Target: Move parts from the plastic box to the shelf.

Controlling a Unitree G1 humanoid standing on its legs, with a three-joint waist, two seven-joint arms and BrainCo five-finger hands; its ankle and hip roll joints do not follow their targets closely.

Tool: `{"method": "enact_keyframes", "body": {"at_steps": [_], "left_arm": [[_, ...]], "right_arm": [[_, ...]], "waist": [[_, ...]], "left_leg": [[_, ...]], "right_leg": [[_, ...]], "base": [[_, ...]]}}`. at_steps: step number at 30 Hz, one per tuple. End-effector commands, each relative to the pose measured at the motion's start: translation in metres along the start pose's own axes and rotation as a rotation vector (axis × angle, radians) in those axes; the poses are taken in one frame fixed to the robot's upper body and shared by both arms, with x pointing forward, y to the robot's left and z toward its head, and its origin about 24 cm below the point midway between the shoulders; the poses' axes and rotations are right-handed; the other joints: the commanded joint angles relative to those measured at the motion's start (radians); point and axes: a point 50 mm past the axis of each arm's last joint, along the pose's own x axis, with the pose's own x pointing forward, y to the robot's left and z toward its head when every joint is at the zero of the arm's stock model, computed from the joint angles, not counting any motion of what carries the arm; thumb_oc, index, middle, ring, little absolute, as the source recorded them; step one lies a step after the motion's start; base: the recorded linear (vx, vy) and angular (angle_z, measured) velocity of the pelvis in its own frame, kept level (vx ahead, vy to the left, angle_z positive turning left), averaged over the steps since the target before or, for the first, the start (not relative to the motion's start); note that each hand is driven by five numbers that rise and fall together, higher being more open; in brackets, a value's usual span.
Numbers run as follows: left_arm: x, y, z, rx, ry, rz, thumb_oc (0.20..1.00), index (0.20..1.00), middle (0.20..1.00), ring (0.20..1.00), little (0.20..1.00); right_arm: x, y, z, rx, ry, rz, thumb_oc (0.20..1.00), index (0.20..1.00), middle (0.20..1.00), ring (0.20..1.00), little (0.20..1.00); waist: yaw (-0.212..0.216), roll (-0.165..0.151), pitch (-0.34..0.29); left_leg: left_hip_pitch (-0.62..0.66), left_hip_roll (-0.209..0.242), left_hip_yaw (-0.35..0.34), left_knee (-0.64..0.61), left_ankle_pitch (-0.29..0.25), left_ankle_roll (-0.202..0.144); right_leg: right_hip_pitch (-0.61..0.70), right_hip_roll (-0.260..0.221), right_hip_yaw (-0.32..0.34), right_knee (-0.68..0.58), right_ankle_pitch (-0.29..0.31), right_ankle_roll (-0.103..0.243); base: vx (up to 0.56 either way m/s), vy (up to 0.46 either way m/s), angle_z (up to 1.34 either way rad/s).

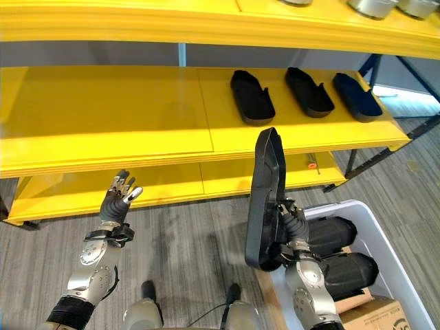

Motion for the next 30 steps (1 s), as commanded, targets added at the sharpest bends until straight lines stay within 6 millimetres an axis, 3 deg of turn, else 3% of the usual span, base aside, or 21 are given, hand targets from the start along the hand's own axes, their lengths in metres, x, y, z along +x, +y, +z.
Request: {"method": "enact_keyframes", "body": {"at_steps": [1,5,6,9,12,14,15,16,20,23,24,28,30], "left_arm": [[-0.001,-0.005,0.019,-0.01,-0.119,-0.016,1.0,1.0,1.0,1.0,1.0],[0.001,-0.006,0.022,0.011,-0.127,-0.023,1.0,1.0,1.0,1.0,1.0],[0.002,-0.009,0.023,0.017,-0.13,-0.034,1.0,1.0,1.0,1.0,1.0],[0.004,-0.011,0.025,0.03,-0.136,-0.049,1.0,1.0,1.0,1.0,1.0],[0.008,-0.014,0.029,0.051,-0.148,-0.07,1.0,1.0,1.0,1.0,1.0],[0.013,-0.017,0.032,0.04,-0.161,-0.067,1.0,1.0,1.0,1.0,1.0],[0.013,-0.017,0.032,0.04,-0.161,-0.067,1.0,1.0,1.0,1.0,1.0],[0.016,-0.015,0.031,0.021,-0.16,-0.036,1.0,1.0,1.0,1.0,1.0],[0.014,-0.019,0.027,0.009,-0.146,-0.058,1.0,1.0,1.0,1.0,1.0],[0.01,-0.023,0.026,-0.01,-0.14,-0.082,1.0,1.0,1.0,1.0,1.0],[0.01,-0.023,0.026,-0.01,-0.14,-0.082,1.0,1.0,1.0,1.0,1.0],[0.011,-0.027,0.028,-0.033,-0.15,-0.093,1.0,1.0,1.0,1.0,1.0],[0.011,-0.035,0.033,-0.06,-0.171,-0.13,1.0,1.0,1.0,1.0,1.0]], "right_arm": [[0.009,0.008,0.039,0.027,-0.187,0.05,0.2,0.2,0.2,0.2,0.2],[0.012,0.013,0.039,0.031,-0.19,0.059,0.2,0.2,0.2,0.2,0.2],[0.013,0.017,0.04,0.038,-0.195,0.073,0.2,0.2,0.2,0.2,0.2],[0.016,0.023,0.041,0.044,-0.202,0.094,0.2,0.2,0.2,0.2,0.2],[0.017,0.03,0.041,0.056,-0.205,0.117,0.2,0.2,0.2,0.2,0.2],[0.021,0.035,0.047,0.066,-0.225,0.133,0.2,0.2,0.2,0.2,0.2],[0.021,0.035,0.047,0.066,-0.225,0.133,0.2,0.2,0.2,0.2,0.2],[0.021,0.036,0.054,0.061,-0.254,0.134,0.2,0.2,0.2,0.2,0.2],[0.021,0.032,0.054,0.055,-0.248,0.132,0.2,0.2,0.2,0.2,0.2],[0.025,0.031,0.062,0.018,-0.276,0.135,0.2,0.2,0.2,0.2,0.2],[0.025,0.031,0.062,0.018,-0.276,0.135,0.2,0.2,0.2,0.2,0.2],[0.033,0.035,0.075,-0.029,-0.323,0.139,0.2,0.2,0.2,0.2,0.2],[0.045,0.041,0.096,-0.071,-0.4,0.14,0.2,0.2,0.2,0.2,0.2]], "waist": [[-0.003,-0.01,-0.035],[0.005,-0.02,-0.036],[0.002,-0.018,-0.027],[-0.003,-0.004,-0.003],[-0.016,0.013,0.031],[-0.034,0.011,0.05],[-0.034,0.013,0.052],[-0.035,-0.001,0.064],[-0.037,-0.013,0.038],[-0.034,0.007,0.022],[-0.034,0.007,0.022],[-0.03,0.024,0.028],[-0.021,0.046,0.046]], "left_leg": [[-0.115,0.035,-0.03,-0.005,0.118,-0.004],[-0.134,-0.011,-0.035,0.008,0.076,0.034],[-0.118,-0.037,-0.036,-0.007,0.062,0.059],[-0.082,-0.063,-0.039,-0.037,0.053,0.085],[-0.021,-0.072,-0.042,-0.087,0.038,0.089],[0.008,-0.063,-0.059,-0.092,0.027,0.055],[0.009,-0.062,-0.06,-0.091,0.026,0.054],[0.023,-0.025,-0.078,-0.048,0.004,0.012],[0.023,-0.014,-0.086,-0.05,0.022,-0.009],[0.029,0.031,-0.102,-0.081,0.053,-0.036],[0.029,0.031,-0.102,-0.081,0.053,-0.036],[0.025,0.052,-0.112,-0.105,0.076,-0.051],[0.013,0.073,-0.121,-0.113,0.089,-0.058]], "right_leg": [[0.154,-0.086,-0.011,-0.017,0.117,0.053],[0.125,-0.125,-0.025,0.033,0.193,0.065],[0.075,-0.144,-0.013,0.124,0.263,0.057],[0.017,-0.16,-0.007,0.239,0.314,0.053],[-0.052,-0.158,-0.02,0.275,0.285,0.046],[-0.085,-0.172,-0.034,0.076,0.275,0.061],[-0.081,-0.17,-0.035,0.074,0.276,0.061],[-0.08,-0.193,-0.036,-0.025,0.277,0.088],[-0.049,-0.159,-0.045,-0.036,0.266,0.088],[-0.039,-0.112,-0.063,-0.012,0.177,0.06],[-0.039,-0.112,-0.063,-0.012,0.177,0.06],[-0.06,-0.092,-0.066,0.019,0.133,0.044],[-0.105,-0.076,-0.063,0.076,0.09,0.028]], "base": [[0.05,0.109,0.28],[0.07,0.171,0.25],[0.05,0.173,0.21],[0.05,0.216,0.27],[0.12,0.092,0.13],[0.18,-0.144,0.04],[0.2,-0.351,0.1],[0.18,-0.342,0.11],[0.09,-0.228,0.43],[0.07,-0.236,0.07],[0.05,-0.182,0.02],[0.0,-0.141,-0.02],[-0.04,-0.178,-0.06]]}}
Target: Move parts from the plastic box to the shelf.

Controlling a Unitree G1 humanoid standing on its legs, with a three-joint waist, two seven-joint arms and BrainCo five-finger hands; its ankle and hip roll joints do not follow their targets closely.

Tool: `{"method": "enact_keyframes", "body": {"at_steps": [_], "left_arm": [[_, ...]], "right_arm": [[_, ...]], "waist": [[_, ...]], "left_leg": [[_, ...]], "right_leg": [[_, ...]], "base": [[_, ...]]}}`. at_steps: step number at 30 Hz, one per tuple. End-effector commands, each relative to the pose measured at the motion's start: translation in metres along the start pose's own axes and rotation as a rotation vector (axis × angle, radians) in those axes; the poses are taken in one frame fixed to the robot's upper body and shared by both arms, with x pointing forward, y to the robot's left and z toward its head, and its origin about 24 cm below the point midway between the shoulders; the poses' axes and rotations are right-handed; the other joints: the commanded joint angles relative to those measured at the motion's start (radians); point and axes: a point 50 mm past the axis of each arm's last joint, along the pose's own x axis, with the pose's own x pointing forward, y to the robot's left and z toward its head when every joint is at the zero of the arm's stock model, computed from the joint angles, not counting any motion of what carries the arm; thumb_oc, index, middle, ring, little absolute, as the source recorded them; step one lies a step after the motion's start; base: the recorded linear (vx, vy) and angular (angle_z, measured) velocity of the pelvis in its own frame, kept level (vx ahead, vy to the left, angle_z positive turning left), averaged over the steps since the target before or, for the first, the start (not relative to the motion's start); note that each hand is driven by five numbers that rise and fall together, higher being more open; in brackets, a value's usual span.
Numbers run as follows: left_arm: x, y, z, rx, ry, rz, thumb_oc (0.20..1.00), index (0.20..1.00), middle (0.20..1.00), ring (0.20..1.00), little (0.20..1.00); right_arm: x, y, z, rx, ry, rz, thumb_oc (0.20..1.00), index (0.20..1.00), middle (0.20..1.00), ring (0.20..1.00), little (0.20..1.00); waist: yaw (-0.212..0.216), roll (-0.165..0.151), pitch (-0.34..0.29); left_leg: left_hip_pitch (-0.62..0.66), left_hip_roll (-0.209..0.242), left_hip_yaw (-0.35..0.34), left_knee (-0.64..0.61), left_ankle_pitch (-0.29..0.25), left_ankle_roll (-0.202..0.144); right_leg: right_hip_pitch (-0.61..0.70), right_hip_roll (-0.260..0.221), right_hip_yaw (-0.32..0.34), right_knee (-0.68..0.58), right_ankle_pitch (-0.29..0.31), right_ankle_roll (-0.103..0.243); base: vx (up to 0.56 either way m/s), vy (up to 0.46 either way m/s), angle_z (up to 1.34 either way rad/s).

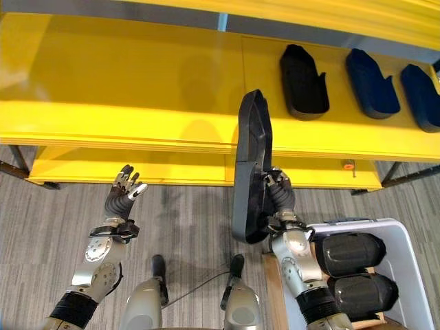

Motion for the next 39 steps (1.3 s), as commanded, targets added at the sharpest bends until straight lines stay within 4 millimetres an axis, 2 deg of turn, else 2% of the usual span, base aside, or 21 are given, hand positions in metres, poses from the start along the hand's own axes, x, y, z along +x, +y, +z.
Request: {"method": "enact_keyframes", "body": {"at_steps": [1,8,11,15,16,18,19,20,21,23,25,26,34,36,39], "left_arm": [[0.003,-0.012,0.027,-0.022,-0.127,-0.089,1.0,1.0,1.0,1.0,1.0],[0.001,-0.015,0.031,-0.041,-0.138,-0.109,1.0,1.0,1.0,1.0,1.0],[-0.002,-0.016,0.034,-0.045,-0.146,-0.12,1.0,1.0,1.0,1.0,1.0],[-0.002,-0.015,0.037,-0.04,-0.153,-0.12,1.0,1.0,1.0,1.0,1.0],[-0.003,-0.016,0.038,-0.039,-0.157,-0.129,1.0,1.0,1.0,1.0,1.0],[-0.003,-0.016,0.04,-0.042,-0.162,-0.135,1.0,1.0,1.0,1.0,1.0],[-0.004,-0.015,0.043,-0.044,-0.168,-0.143,1.0,1.0,1.0,1.0,1.0],[-0.004,-0.015,0.043,-0.044,-0.169,-0.143,1.0,1.0,1.0,1.0,1.0],[-0.006,-0.015,0.044,-0.037,-0.169,-0.156,1.0,1.0,1.0,1.0,1.0],[-0.007,-0.016,0.045,-0.033,-0.168,-0.166,1.0,1.0,1.0,1.0,1.0],[-0.008,-0.016,0.047,-0.03,-0.17,-0.182,1.0,1.0,1.0,1.0,1.0],[-0.009,-0.017,0.046,-0.031,-0.161,-0.194,1.0,1.0,1.0,1.0,1.0],[-0.011,-0.021,0.048,-0.032,-0.156,-0.23,1.0,1.0,1.0,1.0,1.0],[-0.012,-0.023,0.047,-0.039,-0.148,-0.248,1.0,1.0,1.0,1.0,1.0],[-0.011,-0.027,0.049,-0.04,-0.155,-0.266,1.0,1.0,1.0,1.0,1.0]], "right_arm": [[0.017,0.01,0.045,-0.027,-0.227,0.036,0.2,0.2,0.2,0.2,0.2],[0.04,0.025,0.069,-0.069,-0.311,0.071,0.2,0.2,0.2,0.2,0.2],[0.051,0.043,0.094,-0.117,-0.396,0.136,0.2,0.2,0.2,0.2,0.2],[0.059,0.051,0.102,-0.143,-0.41,0.158,0.2,0.2,0.2,0.2,0.2],[0.069,0.057,0.111,-0.156,-0.418,0.167,0.2,0.2,0.2,0.2,0.2],[0.078,0.062,0.121,-0.166,-0.435,0.168,0.2,0.2,0.2,0.2,0.2],[0.087,0.066,0.133,-0.191,-0.455,0.156,0.2,0.2,0.2,0.2,0.2],[0.087,0.066,0.134,-0.191,-0.456,0.157,0.2,0.2,0.2,0.2,0.2],[0.098,0.067,0.147,-0.214,-0.473,0.125,0.2,0.2,0.2,0.2,0.2],[0.104,0.069,0.155,-0.22,-0.482,0.112,0.2,0.2,0.2,0.2,0.2],[0.113,0.076,0.173,-0.238,-0.507,0.103,0.2,0.2,0.2,0.2,0.2],[0.119,0.081,0.19,-0.235,-0.535,0.087,0.2,0.2,0.2,0.2,0.2],[0.135,0.092,0.233,-0.297,-0.577,0.037,0.2,0.2,0.2,0.2,0.2],[0.142,0.089,0.248,-0.318,-0.574,-0.021,0.2,0.2,0.2,0.2,0.2],[0.146,0.087,0.258,-0.328,-0.568,-0.058,0.2,0.2,0.2,0.2,0.2]], "waist": [[0.031,0.029,-0.039],[0.046,0.048,-0.024],[0.059,0.052,-0.014],[0.067,0.051,-0.006],[0.076,0.052,0.002],[0.082,0.054,0.011],[0.091,0.056,0.017],[0.09,0.057,0.017],[0.101,0.06,0.025],[0.106,0.06,0.028],[0.115,0.063,0.037],[0.123,0.065,0.044],[0.144,0.07,0.066],[0.156,0.073,0.074],[0.162,0.076,0.081]], "left_leg": [[0.046,0.106,0.006,-0.028,0.035,-0.047],[0.018,0.122,-0.002,-0.028,0.049,-0.053],[0.005,0.132,-0.006,-0.027,0.05,-0.056],[-0.003,0.131,-0.012,-0.026,0.051,-0.056],[-0.014,0.127,-0.017,-0.023,0.052,-0.057],[-0.021,0.124,-0.02,-0.021,0.053,-0.057],[-0.029,0.121,-0.023,-0.02,0.054,-0.057],[-0.029,0.121,-0.023,-0.02,0.054,-0.057],[-0.038,0.118,-0.026,-0.016,0.056,-0.057],[-0.041,0.116,-0.027,-0.015,0.057,-0.057],[-0.048,0.113,-0.029,-0.015,0.059,-0.057],[-0.057,0.111,-0.029,-0.016,0.062,-0.058],[-0.088,0.103,-0.036,-0.021,0.073,-0.058],[-0.105,0.099,-0.041,-0.025,0.079,-0.057],[-0.116,0.095,-0.044,-0.025,0.08,-0.056]], "right_leg": [[-0.026,-0.094,0.027,0.141,-0.01,0.045],[-0.08,-0.081,0.035,0.188,-0.031,0.034],[-0.105,-0.073,0.039,0.211,-0.039,0.028],[-0.107,-0.074,0.036,0.207,-0.037,0.027],[-0.112,-0.076,0.031,0.209,-0.035,0.026],[-0.116,-0.079,0.029,0.209,-0.032,0.025],[-0.121,-0.082,0.027,0.209,-0.03,0.024],[-0.122,-0.082,0.027,0.209,-0.03,0.024],[-0.127,-0.084,0.028,0.21,-0.028,0.023],[-0.127,-0.084,0.028,0.21,-0.027,0.023],[-0.134,-0.084,0.026,0.209,-0.024,0.023],[-0.141,-0.083,0.026,0.206,-0.022,0.022],[-0.165,-0.081,0.022,0.2,-0.016,0.022],[-0.172,-0.083,0.017,0.195,-0.013,0.022],[-0.182,-0.085,0.014,0.199,-0.014,0.023]], "base": [[-0.03,-0.073,-0.08],[-0.03,-0.064,-0.01],[-0.05,-0.062,0.0],[-0.03,-0.016,0.04],[-0.05,-0.007,0.09],[-0.05,0.008,0.04],[-0.03,0.012,0.08],[-0.04,0.019,0.09],[-0.02,0.012,0.04],[-0.01,0.005,0.02],[-0.03,0.027,0.05],[-0.03,0.029,0.01],[0.0,0.003,0.01],[0.0,0.0,0.0],[0.0,0.007,0.06]]}}
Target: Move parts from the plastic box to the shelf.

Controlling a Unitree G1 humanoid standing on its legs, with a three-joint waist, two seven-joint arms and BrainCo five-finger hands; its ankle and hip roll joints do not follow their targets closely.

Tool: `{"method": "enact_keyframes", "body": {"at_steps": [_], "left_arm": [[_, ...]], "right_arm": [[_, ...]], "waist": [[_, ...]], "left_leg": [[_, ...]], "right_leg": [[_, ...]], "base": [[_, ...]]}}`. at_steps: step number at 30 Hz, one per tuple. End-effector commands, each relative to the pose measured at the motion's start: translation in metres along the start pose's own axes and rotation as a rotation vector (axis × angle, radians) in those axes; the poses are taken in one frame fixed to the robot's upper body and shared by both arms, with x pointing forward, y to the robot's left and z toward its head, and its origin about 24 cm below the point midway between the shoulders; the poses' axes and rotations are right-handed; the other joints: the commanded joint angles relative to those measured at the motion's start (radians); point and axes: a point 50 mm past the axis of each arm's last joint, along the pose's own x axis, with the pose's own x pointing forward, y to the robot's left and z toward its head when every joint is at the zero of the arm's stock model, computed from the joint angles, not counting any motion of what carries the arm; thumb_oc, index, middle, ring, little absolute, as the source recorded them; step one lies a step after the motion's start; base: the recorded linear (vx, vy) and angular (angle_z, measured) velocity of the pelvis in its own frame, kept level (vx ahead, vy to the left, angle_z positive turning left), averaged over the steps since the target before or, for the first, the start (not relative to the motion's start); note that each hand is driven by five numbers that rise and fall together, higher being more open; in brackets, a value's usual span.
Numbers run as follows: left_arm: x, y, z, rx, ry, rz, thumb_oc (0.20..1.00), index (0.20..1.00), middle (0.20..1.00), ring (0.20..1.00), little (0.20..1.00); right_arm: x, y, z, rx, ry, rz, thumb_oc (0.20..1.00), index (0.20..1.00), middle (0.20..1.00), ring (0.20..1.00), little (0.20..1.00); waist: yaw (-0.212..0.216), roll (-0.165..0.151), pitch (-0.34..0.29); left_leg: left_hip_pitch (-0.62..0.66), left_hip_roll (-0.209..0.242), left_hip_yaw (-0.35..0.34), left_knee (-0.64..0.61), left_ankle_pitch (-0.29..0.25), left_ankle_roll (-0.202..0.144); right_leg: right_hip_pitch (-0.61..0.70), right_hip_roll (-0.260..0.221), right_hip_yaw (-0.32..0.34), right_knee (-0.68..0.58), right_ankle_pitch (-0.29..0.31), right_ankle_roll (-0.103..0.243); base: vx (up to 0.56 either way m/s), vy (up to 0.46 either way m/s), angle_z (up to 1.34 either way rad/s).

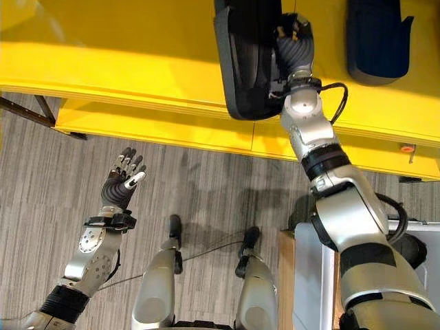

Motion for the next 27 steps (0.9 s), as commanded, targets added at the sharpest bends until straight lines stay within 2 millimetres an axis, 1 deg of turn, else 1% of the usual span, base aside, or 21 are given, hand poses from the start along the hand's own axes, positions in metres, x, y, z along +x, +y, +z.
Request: {"method": "enact_keyframes", "body": {"at_steps": [1,4,5,7,8,10,13,14,17,21,22,23,27], "left_arm": [[-0.005,-0.023,0.026,-0.005,-0.115,-0.149,1.0,1.0,1.0,1.0,1.0],[-0.002,-0.029,0.028,-0.005,-0.125,-0.179,1.0,1.0,1.0,1.0,1.0],[-0.002,-0.03,0.027,-0.003,-0.121,-0.186,1.0,1.0,1.0,1.0,1.0],[-0.001,-0.033,0.027,0.0,-0.12,-0.205,1.0,1.0,1.0,1.0,1.0],[0.0,-0.037,0.026,-0.003,-0.115,-0.221,1.0,1.0,1.0,1.0,1.0],[0.001,-0.038,0.026,-0.004,-0.116,-0.226,1.0,1.0,1.0,1.0,1.0],[0.002,-0.042,0.026,-0.002,-0.11,-0.247,1.0,1.0,1.0,1.0,1.0],[0.002,-0.042,0.026,-0.002,-0.111,-0.247,1.0,1.0,1.0,1.0,1.0],[0.002,-0.044,0.024,-0.002,-0.105,-0.258,1.0,1.0,1.0,1.0,1.0],[0.003,-0.049,0.025,-0.01,-0.11,-0.276,1.0,1.0,1.0,1.0,1.0],[0.003,-0.049,0.025,-0.01,-0.11,-0.276,1.0,1.0,1.0,1.0,1.0],[0.004,-0.051,0.025,-0.011,-0.11,-0.285,1.0,1.0,1.0,1.0,1.0],[0.004,-0.052,0.025,-0.01,-0.11,-0.29,1.0,1.0,1.0,1.0,1.0]], "right_arm": [[0.02,-0.013,0.067,0.019,-0.194,-0.041,0.2,0.2,0.2,0.2,0.2],[0.028,-0.028,0.069,0.005,-0.146,-0.11,0.2,0.2,0.2,0.2,0.2],[0.029,-0.03,0.069,0.006,-0.133,-0.122,0.2,0.2,0.2,0.2,0.2],[0.032,-0.038,0.071,0.017,-0.113,-0.156,0.2,0.2,0.2,0.2,0.2],[0.034,-0.053,0.073,0.037,-0.089,-0.213,0.2,0.2,0.2,0.2,0.2],[0.035,-0.057,0.076,0.046,-0.086,-0.231,0.2,0.2,0.2,0.2,0.2],[0.036,-0.074,0.081,0.061,-0.071,-0.296,0.2,0.2,0.2,0.2,0.2],[0.036,-0.074,0.082,0.06,-0.071,-0.297,0.2,0.2,0.2,0.2,0.2],[0.036,-0.085,0.084,0.076,-0.061,-0.335,0.2,0.2,0.2,0.2,0.2],[0.036,-0.098,0.093,0.089,-0.069,-0.374,0.2,0.2,0.2,0.2,0.2],[0.036,-0.098,0.093,0.089,-0.07,-0.374,0.2,0.2,0.2,0.2,0.2],[0.036,-0.103,0.097,0.104,-0.073,-0.392,0.2,0.2,0.2,0.2,0.2],[0.035,-0.112,0.102,0.114,-0.077,-0.42,0.2,0.2,0.2,0.2,0.2]], "waist": [[0.012,-0.008,-0.038],[0.024,-0.001,-0.03],[0.028,0.002,-0.032],[0.037,0.01,-0.027],[0.048,0.017,-0.028],[0.051,0.018,-0.028],[0.068,0.027,-0.027],[0.068,0.027,-0.028],[0.082,0.03,-0.028],[0.106,0.035,-0.029],[0.106,0.036,-0.03],[0.115,0.039,-0.032],[0.13,0.042,-0.034]], "left_leg": [[0.006,0.082,-0.009,0.016,0.01,-0.054],[-0.024,0.073,-0.017,0.021,0.011,-0.053],[-0.02,0.075,-0.026,0.023,-0.01,-0.061],[-0.035,0.07,-0.032,0.031,-0.015,-0.061],[-0.057,0.062,-0.041,0.041,-0.02,-0.059],[-0.066,0.06,-0.045,0.046,-0.022,-0.058],[-0.092,0.051,-0.056,0.058,-0.028,-0.055],[-0.094,0.051,-0.057,0.059,-0.028,-0.055],[-0.11,0.047,-0.065,0.064,-0.031,-0.054],[-0.134,0.037,-0.079,0.071,-0.032,-0.052],[-0.135,0.037,-0.08,0.071,-0.032,-0.052],[-0.148,0.031,-0.088,0.076,-0.034,-0.049],[-0.161,0.024,-0.099,0.077,-0.035,-0.048]], "right_leg": [[0.025,-0.072,0.025,0.006,0.065,0.06],[0.007,-0.077,0.018,0.006,0.069,0.062],[0.012,-0.074,0.023,0.011,0.049,0.073],[0.005,-0.075,0.021,0.014,0.045,0.074],[-0.005,-0.08,0.018,0.019,0.042,0.076],[-0.009,-0.082,0.015,0.021,0.041,0.076],[-0.021,-0.086,0.01,0.028,0.035,0.078],[-0.022,-0.087,0.009,0.028,0.035,0.078],[-0.029,-0.089,0.003,0.035,0.033,0.08],[-0.036,-0.091,-0.008,0.036,0.031,0.084],[-0.037,-0.091,-0.008,0.035,0.031,0.084],[-0.04,-0.094,-0.014,0.04,0.027,0.083],[-0.04,-0.097,-0.022,0.038,0.025,0.086]], "base": [[0.0,0.02,0.19],[0.03,0.016,0.12],[0.07,0.001,0.04],[0.04,0.011,0.1],[0.02,0.018,0.13],[0.01,0.01,0.11],[0.01,0.009,0.07],[0.01,0.003,0.04],[0.01,-0.003,0.07],[0.02,-0.009,0.1],[0.04,-0.005,0.16],[0.03,0.0,0.09],[0.03,-0.006,0.12]]}}
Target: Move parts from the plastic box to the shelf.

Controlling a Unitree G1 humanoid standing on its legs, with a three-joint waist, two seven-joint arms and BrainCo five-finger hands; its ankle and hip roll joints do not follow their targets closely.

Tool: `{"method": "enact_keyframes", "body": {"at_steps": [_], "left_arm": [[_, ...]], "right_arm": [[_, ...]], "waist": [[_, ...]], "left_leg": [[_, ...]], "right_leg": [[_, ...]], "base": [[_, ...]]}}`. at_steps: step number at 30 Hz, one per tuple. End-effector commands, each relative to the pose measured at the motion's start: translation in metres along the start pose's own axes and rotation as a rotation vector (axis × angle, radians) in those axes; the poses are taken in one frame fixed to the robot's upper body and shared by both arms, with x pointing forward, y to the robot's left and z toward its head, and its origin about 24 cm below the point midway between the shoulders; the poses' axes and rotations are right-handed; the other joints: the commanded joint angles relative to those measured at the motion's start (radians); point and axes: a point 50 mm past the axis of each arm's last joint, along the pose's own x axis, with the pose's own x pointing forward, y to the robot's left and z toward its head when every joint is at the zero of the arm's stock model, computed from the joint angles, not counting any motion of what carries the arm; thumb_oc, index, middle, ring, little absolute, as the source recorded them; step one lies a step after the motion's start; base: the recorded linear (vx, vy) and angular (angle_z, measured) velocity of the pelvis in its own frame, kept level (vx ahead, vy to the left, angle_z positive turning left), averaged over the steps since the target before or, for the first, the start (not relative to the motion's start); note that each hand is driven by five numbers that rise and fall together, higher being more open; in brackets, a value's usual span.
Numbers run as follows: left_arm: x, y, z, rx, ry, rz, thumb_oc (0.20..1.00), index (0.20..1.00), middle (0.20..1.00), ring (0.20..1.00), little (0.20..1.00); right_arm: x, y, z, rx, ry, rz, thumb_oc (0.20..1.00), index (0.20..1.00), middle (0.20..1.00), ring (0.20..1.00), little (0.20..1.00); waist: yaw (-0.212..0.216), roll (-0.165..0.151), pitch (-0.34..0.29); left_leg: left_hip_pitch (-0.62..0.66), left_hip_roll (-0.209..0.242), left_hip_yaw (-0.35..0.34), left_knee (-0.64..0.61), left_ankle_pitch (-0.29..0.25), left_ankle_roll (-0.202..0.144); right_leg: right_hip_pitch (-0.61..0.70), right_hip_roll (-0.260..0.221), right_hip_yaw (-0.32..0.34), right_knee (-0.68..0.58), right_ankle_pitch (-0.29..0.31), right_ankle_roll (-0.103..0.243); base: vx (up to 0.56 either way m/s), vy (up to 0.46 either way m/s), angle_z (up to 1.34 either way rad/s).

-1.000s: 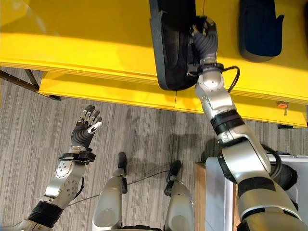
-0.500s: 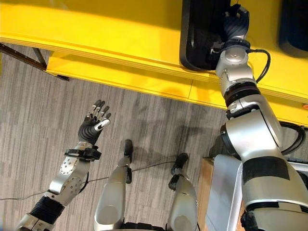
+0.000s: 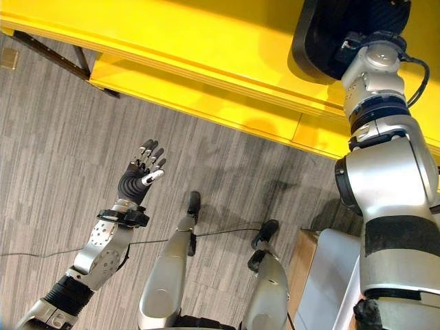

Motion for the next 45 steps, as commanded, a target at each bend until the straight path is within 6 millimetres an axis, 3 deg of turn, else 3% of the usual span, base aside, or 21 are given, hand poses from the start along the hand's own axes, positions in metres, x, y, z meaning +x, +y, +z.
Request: {"method": "enact_keyframes", "body": {"at_steps": [1,11,12,13,27,35,38,45], "left_arm": [[-0.004,-0.016,0.018,-0.021,-0.09,-0.107,1.0,1.0,1.0,1.0,1.0],[-0.001,-0.021,0.019,-0.026,-0.093,-0.124,1.0,1.0,1.0,1.0,1.0],[-0.001,-0.021,0.019,-0.026,-0.092,-0.126,1.0,1.0,1.0,1.0,1.0],[0.0,-0.021,0.019,-0.026,-0.093,-0.126,1.0,1.0,1.0,1.0,1.0],[0.002,-0.015,0.018,-0.007,-0.067,-0.13,1.0,1.0,1.0,1.0,1.0],[0.002,-0.012,0.016,0.012,-0.04,-0.139,1.0,1.0,1.0,1.0,1.0],[0.002,-0.01,0.017,0.019,-0.04,-0.133,1.0,1.0,1.0,1.0,1.0],[0.0,0.002,0.02,0.03,-0.052,-0.072,1.0,1.0,1.0,1.0,1.0]], "right_arm": [[0.003,-0.004,0.056,0.04,-0.18,0.002,0.2,0.2,0.2,0.2,0.2],[0.007,-0.02,0.072,0.065,-0.197,-0.055,0.2,0.2,0.2,0.2,0.2],[0.007,-0.022,0.075,0.071,-0.203,-0.062,0.366,0.366,0.366,0.366,0.366],[0.007,-0.025,0.077,0.094,-0.203,-0.075,1.0,1.0,1.0,1.0,1.0],[0.007,-0.022,0.072,0.185,-0.17,-0.087,1.0,1.0,1.0,1.0,1.0],[0.006,-0.02,0.063,0.11,-0.178,-0.085,1.0,1.0,1.0,1.0,1.0],[0.003,-0.008,0.054,0.077,-0.178,-0.054,1.0,1.0,1.0,1.0,1.0],[-0.021,0.048,0.012,0.096,-0.168,0.15,1.0,1.0,1.0,1.0,1.0]], "waist": [[0.014,-0.018,-0.062],[0.04,-0.011,-0.067],[0.041,-0.01,-0.067],[0.042,-0.01,-0.068],[0.029,-0.021,-0.098],[0.002,-0.045,-0.124],[-0.014,-0.055,-0.133],[-0.08,-0.092,-0.157]], "left_leg": [[0.014,0.079,-0.007,0.062,-0.069,-0.066],[-0.026,0.052,-0.022,0.083,-0.079,-0.062],[-0.032,0.048,-0.023,0.085,-0.08,-0.062],[-0.036,0.047,-0.026,0.086,-0.08,-0.061],[0.009,0.037,-0.03,0.1,-0.099,-0.059],[0.07,0.038,-0.031,0.094,-0.105,-0.059],[0.09,0.043,-0.027,0.092,-0.108,-0.059],[0.15,0.057,0.009,0.076,-0.089,-0.052]], "right_leg": [[0.073,-0.046,0.052,0.008,0.027,0.075],[0.074,-0.056,0.03,0.004,0.024,0.08],[0.072,-0.055,0.028,0.003,0.024,0.081],[0.072,-0.054,0.027,0.002,0.025,0.082],[0.137,-0.056,0.023,-0.014,0.024,0.082],[0.223,-0.048,0.013,-0.076,0.047,0.086],[0.244,-0.045,0.017,-0.097,0.056,0.086],[0.295,-0.042,0.025,-0.157,0.103,0.08]], "base": [[0.03,-0.007,0.12],[0.02,0.005,0.1],[0.02,0.011,0.07],[0.02,0.01,0.04],[0.0,0.01,0.02],[0.0,0.002,0.02],[-0.01,0.019,-0.03],[-0.04,0.038,-0.19]]}}
